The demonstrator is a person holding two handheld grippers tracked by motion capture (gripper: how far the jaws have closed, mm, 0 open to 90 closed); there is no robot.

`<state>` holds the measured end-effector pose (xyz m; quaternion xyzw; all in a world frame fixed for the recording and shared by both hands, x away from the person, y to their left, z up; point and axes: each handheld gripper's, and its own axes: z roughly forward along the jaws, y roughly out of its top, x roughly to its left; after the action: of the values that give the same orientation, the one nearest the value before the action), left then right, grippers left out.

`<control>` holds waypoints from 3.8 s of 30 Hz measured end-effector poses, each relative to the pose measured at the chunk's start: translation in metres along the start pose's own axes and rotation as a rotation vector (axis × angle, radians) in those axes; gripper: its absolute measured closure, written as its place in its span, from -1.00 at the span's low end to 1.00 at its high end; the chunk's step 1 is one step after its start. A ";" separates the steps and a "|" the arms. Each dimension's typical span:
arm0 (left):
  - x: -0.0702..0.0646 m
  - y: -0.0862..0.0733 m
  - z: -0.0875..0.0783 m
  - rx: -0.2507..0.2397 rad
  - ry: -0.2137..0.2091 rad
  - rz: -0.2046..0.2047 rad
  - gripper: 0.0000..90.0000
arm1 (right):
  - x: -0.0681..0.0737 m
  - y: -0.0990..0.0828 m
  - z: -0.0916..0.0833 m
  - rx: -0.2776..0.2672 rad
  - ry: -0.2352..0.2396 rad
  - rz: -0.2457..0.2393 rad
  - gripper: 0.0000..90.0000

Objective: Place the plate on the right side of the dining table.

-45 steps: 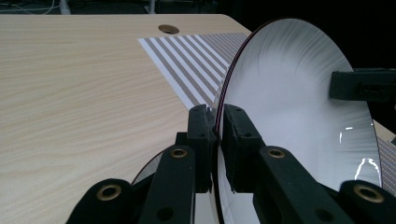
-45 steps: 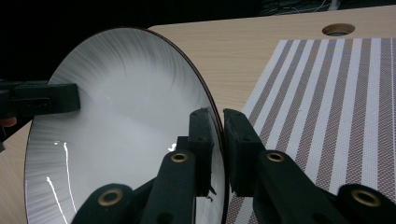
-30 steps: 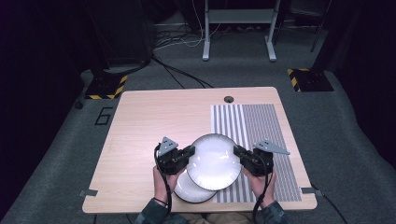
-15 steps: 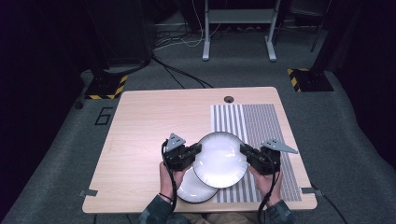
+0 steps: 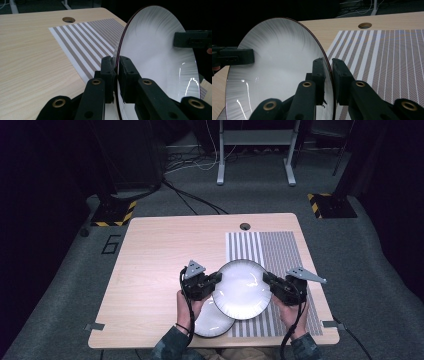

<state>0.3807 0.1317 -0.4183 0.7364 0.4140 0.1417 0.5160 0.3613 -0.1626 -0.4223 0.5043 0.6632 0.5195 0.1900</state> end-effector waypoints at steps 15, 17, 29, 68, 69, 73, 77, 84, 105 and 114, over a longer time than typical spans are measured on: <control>-0.006 0.005 0.017 0.009 -0.021 0.004 0.82 | -0.014 0.004 -0.005 -0.007 -0.023 0.003 0.79; -0.007 0.006 0.021 0.014 -0.022 0.008 0.82 | -0.017 0.004 -0.006 -0.007 -0.025 0.007 0.78; -0.009 0.010 0.040 0.024 -0.030 0.006 0.82 | -0.032 0.003 -0.004 -0.002 -0.046 0.020 0.79; -0.009 0.023 0.079 0.047 -0.019 0.022 0.82 | -0.064 0.005 0.011 0.014 -0.093 0.011 0.79; -0.009 0.023 0.080 0.048 -0.018 0.022 0.82 | -0.064 0.006 0.011 0.013 -0.092 0.010 0.79; -0.009 0.026 0.084 0.053 -0.014 0.027 0.82 | -0.067 0.008 0.013 0.010 -0.098 0.003 0.79; -0.009 0.027 0.089 0.056 -0.008 0.030 0.82 | -0.073 0.010 0.016 0.012 -0.099 0.004 0.78; -0.011 0.028 0.100 0.078 -0.003 0.046 0.81 | -0.081 0.010 0.018 0.014 -0.109 0.005 0.78; -0.018 0.036 0.137 0.144 0.015 0.074 0.79 | -0.108 0.015 0.022 0.031 -0.139 0.012 0.76; -0.018 0.036 0.146 0.172 0.036 0.087 0.78 | -0.115 0.013 0.030 0.046 -0.148 0.017 0.75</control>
<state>0.4794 0.0201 -0.4452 0.7927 0.4014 0.1408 0.4366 0.4387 -0.2482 -0.4541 0.5511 0.6546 0.4670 0.2227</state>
